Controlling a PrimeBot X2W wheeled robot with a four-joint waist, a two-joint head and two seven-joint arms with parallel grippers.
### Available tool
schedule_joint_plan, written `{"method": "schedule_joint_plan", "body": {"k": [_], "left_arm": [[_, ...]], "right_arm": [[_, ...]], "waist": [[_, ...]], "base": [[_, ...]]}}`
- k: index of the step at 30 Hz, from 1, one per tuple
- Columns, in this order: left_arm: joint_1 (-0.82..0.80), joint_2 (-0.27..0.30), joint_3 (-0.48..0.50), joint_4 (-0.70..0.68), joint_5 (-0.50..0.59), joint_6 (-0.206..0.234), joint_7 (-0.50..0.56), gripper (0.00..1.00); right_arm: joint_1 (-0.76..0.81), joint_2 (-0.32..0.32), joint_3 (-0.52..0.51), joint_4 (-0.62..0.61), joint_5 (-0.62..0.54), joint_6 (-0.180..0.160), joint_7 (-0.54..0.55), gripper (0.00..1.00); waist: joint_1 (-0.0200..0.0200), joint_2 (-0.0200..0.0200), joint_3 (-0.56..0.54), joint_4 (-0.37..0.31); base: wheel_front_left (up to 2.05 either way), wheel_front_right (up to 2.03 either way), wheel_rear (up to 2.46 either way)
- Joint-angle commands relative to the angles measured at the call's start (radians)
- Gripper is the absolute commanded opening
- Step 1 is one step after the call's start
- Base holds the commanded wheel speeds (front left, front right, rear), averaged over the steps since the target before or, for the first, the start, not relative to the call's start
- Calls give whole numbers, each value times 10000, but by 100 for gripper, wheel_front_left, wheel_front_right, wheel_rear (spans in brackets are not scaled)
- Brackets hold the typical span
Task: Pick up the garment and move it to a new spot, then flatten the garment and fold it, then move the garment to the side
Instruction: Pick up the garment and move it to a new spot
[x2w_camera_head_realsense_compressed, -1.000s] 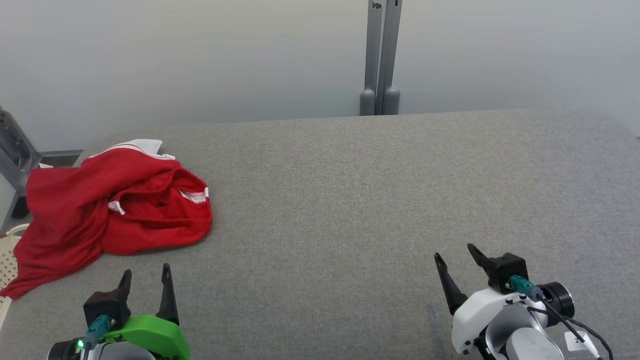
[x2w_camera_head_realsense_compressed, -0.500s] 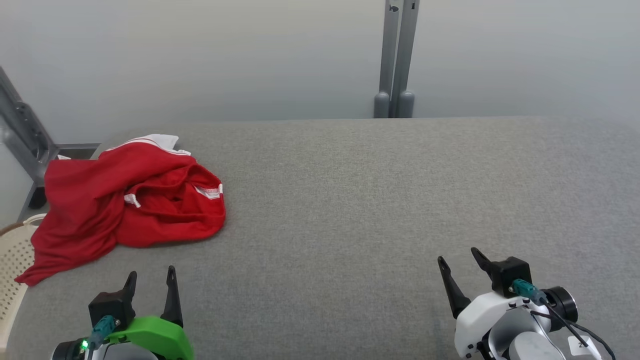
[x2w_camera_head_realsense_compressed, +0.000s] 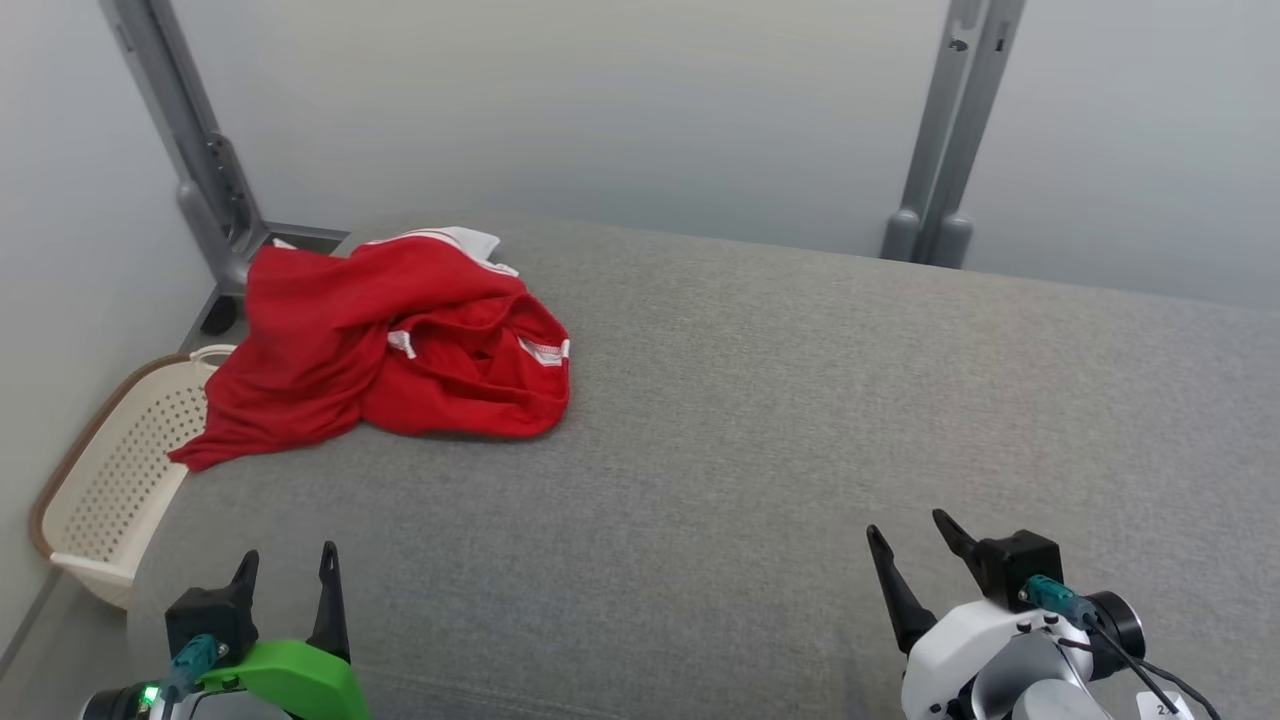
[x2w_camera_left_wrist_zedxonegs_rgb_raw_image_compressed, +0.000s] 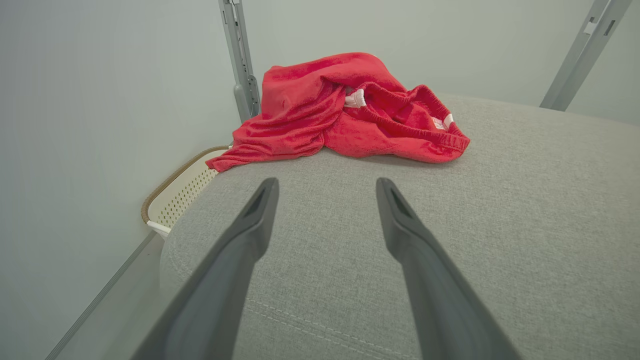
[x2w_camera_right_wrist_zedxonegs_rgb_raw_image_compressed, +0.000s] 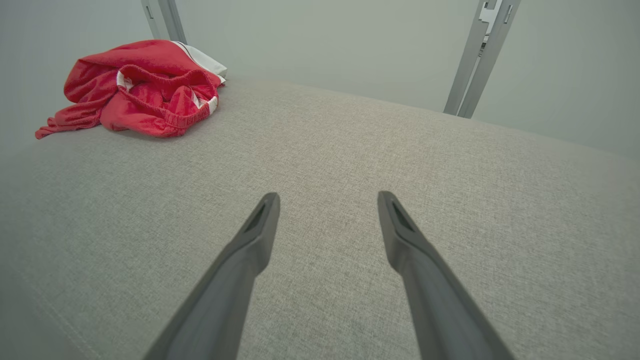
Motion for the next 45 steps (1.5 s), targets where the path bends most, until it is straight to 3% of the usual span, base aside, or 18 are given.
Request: {"method": "schedule_joint_plan", "body": {"k": [1,9,18,25,32,38,45], "left_arm": [[111,80,30,-65,33,72,37,100],[203,206,75,-280,-77,138,124,100],[-257,320,121,-190,-247,112,342,100],[-2127,287,-291,763,-731,-822,2083,100],[-4577,443,-509,1846,-1100,-1577,3919,100],[-6113,664,-672,2578,-979,-1946,4635,100],[-7503,1361,-843,3595,-688,-2135,5532,100]], "right_arm": [[-55,-28,22,51,111,1,-72,100],[-162,-30,44,231,216,1,-206,100],[-312,-30,7,228,158,1,-161,100],[-375,-28,-1,-50,-77,-1,67,100],[-589,-30,40,-863,-686,-1,609,100],[-681,-28,97,-1496,-1149,-1,1026,100],[-813,-32,312,-2341,-1673,-1,1470,100]], "waist": [[0,0,5,681],[0,0,74,1287],[0,0,256,1319],[0,0,689,966],[0,0,1814,304],[0,0,2623,-215],[0,0,3656,-897]], "base": [[0,0,0],[0,0,0],[0,0,0],[0,0,0],[0,0,0],[0,0,0],[0,0,0]]}}
